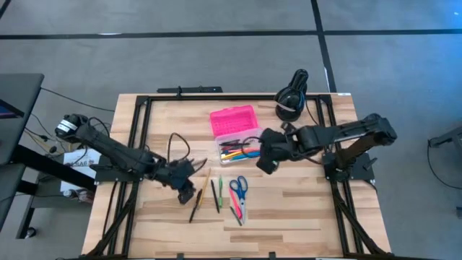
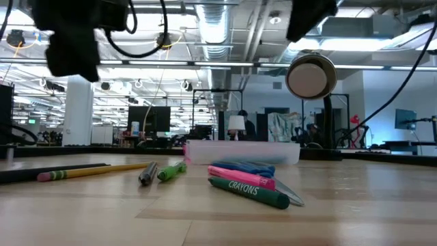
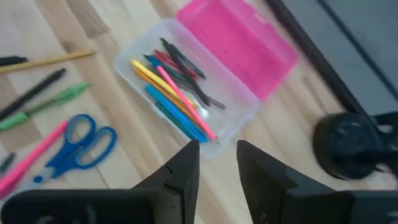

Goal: Pick & place school supplies into a supply box
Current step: Put the black pen into the pink supply box

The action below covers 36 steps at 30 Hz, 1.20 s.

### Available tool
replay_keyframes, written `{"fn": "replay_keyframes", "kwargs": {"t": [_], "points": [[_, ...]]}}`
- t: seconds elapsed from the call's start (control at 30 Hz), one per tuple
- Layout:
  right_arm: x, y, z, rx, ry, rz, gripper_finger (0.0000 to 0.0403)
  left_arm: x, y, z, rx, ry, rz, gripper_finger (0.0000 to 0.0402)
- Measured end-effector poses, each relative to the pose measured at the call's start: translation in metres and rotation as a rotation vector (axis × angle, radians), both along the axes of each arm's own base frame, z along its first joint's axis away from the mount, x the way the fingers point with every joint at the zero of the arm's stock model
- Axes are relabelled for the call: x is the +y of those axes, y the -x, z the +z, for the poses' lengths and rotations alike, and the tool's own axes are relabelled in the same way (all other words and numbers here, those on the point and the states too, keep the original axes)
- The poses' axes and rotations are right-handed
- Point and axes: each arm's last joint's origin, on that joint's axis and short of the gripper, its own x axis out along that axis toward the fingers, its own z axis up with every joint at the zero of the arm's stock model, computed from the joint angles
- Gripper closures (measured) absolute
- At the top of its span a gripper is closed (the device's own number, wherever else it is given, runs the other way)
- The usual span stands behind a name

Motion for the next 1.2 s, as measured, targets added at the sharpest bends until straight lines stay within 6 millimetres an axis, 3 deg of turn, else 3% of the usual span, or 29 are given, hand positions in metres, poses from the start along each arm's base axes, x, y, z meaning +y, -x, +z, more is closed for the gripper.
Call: {"fn": "replay_keyframes", "kwargs": {"t": [0.2, 0.4, 0.83, 1.2], "points": [[0.015, 0.021, 0.007, 0.001, 0.064, -0.027, 0.0301, -0.026, 0.012, -0.015, -0.066, 0.059, -0.051, 0.0272], [0.025, 0.029, 0.008, 0.008, 0.094, -0.016, 0.0301, -0.032, 0.022, -0.027, -0.089, -0.020, 0.061, 0.0272], [0.030, 0.031, 0.007, 0.013, 0.097, -0.010, 0.0301, -0.063, 0.007, -0.079, 0.005, -0.132, -0.100, 0.0272], [0.030, 0.031, 0.007, 0.005, 0.091, -0.020, 0.0301, -0.072, 0.001, -0.103, 0.037, -0.130, -0.110, 0.0272]]}}
